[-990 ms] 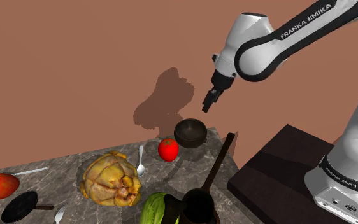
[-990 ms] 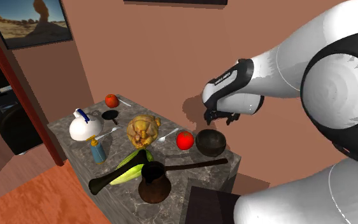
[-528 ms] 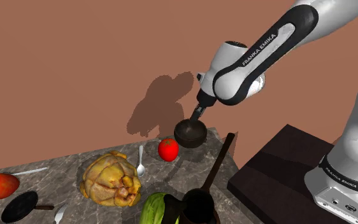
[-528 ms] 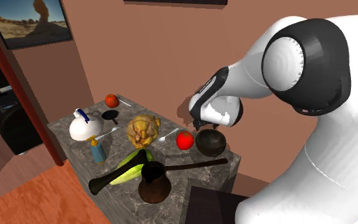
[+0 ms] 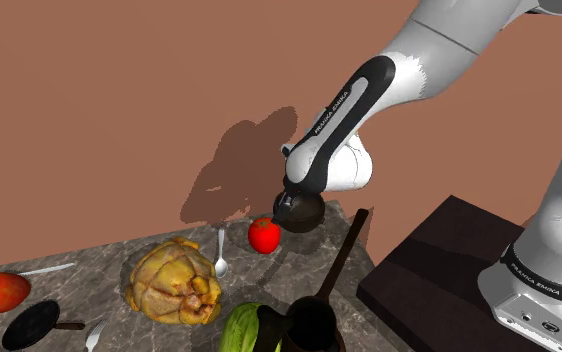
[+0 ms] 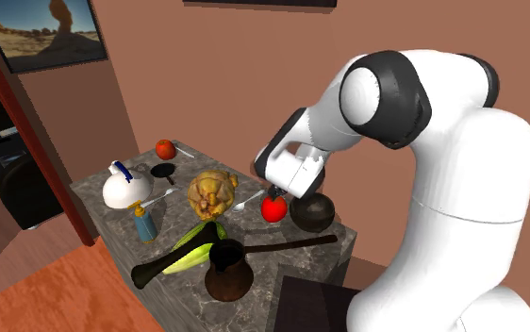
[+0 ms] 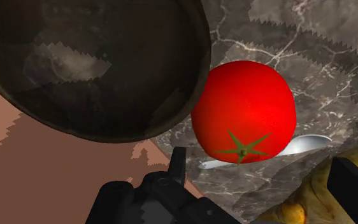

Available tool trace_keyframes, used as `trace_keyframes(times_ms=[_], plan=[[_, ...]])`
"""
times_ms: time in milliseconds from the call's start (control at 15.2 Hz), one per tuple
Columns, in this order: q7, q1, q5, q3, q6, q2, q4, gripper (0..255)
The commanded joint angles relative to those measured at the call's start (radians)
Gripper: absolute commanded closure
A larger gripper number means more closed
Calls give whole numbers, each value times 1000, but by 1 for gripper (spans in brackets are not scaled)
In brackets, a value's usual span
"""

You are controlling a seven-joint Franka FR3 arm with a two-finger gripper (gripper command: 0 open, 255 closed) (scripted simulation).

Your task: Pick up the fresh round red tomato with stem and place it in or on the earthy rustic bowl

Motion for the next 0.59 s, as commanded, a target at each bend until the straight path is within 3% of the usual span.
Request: trace_keyframes(times_ms=[0, 528], plan=[[-45, -29, 26, 49, 36, 54, 31, 0], [-66, -49, 19, 80, 93, 174, 104, 0]])
